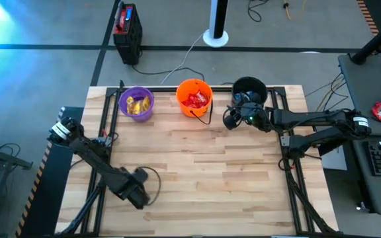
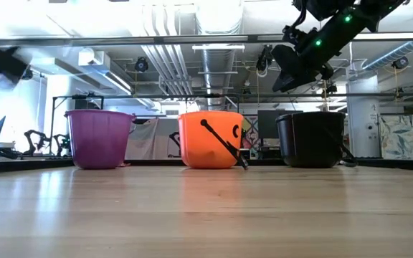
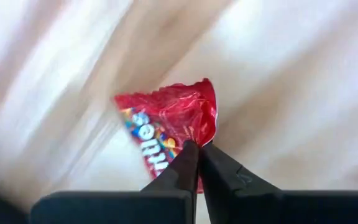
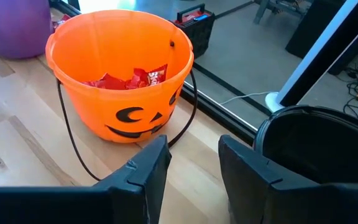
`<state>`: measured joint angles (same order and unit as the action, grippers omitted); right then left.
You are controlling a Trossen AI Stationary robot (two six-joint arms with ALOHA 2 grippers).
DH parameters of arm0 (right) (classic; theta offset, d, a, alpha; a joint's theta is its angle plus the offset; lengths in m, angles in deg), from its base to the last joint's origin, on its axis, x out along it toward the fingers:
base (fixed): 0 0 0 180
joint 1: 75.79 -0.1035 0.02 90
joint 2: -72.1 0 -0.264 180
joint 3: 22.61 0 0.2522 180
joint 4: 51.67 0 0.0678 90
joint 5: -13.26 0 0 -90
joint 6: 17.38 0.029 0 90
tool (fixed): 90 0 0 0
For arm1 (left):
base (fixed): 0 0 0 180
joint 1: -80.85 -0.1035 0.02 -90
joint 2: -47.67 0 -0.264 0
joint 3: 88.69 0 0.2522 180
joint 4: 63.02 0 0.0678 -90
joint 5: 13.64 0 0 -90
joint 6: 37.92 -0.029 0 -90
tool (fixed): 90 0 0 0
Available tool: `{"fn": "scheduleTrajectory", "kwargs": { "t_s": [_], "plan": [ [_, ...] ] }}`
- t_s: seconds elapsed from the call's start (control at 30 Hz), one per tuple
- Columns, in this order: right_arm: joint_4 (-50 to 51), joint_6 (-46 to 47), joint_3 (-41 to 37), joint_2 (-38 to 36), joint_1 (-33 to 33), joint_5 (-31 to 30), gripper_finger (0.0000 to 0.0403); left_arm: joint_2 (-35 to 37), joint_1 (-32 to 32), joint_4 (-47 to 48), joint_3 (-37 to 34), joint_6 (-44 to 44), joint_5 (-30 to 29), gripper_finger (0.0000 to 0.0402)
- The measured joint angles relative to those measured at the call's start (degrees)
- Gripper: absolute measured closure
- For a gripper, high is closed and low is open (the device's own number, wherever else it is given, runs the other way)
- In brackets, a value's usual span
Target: Sort candy by brand, put in halloween buckets
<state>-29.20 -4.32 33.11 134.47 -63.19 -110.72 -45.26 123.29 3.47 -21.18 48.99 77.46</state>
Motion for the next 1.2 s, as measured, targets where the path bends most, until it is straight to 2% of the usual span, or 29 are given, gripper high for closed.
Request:
{"fn": "scheduleTrajectory", "kwargs": {
  "t_s": [0.1, 0.2, 0.37, 0.47, 0.53, 0.6, 0.73, 0.83, 1.0, 1.2],
  "plan": [
    [0.0, 0.0, 0.0, 0.0, 0.0, 0.3, 0.0266, 0.1, 0.0, 0.0, 5.4, -9.3, -9.3, 0.04],
    [-0.2, -0.7, 0.0, 0.0, 0.0, 5.1, 0.0267, 0.2, 0.0, 0.3, 10.0, -18.8, -19.6, 0.04],
    [-7.3, -6.8, -2.2, 0.6, -1.7, 21.5, 0.0274, 2.1, -0.2, -0.8, 14.5, -33.4, -34.5, 0.04],
    [-17.2, -11.3, -5.2, 1.6, -4.6, 31.7, 0.0279, 4.2, -0.5, -4.7, 14.6, -40.5, -39.7, 0.0401],
    [-24.4, -13.4, -7.2, 2.6, -7.2, 35.3, 0.0281, 6.2, -0.8, -11.7, 13.1, -46.9, -40.7, 0.0401],
    [-29.8, -15.3, -8.4, 3.9, -9.8, 35.9, 0.0283, 8.1, -1.0, -21.2, 10.2, -54.3, -40.2, 0.0401],
    [-35.6, -20.7, -8.6, 7.3, -14.5, 35.5, 0.0284, 11.9, -3.2, -40.9, 2.9, -64.5, -33.3, 0.0401],
    [-40.7, -22.4, -7.7, 10.2, -17.5, 35.5, 0.0277, 13.7, -5.4, -50.8, -2.8, -66.8, -30.0, 0.0401],
    [-40.6, -21.9, -2.5, 15.6, -20.5, 35.5, 0.0241, 14.4, -8.5, -64.9, -11.1, -68.9, -28.5, 0.0402],
    [-40.8, -22.0, 4.0, 22.2, -21.0, 37.3, 0.0182, 14.3, -10.4, -70.9, -15.9, -68.9, -27.2, 0.0401]
  ]
}}
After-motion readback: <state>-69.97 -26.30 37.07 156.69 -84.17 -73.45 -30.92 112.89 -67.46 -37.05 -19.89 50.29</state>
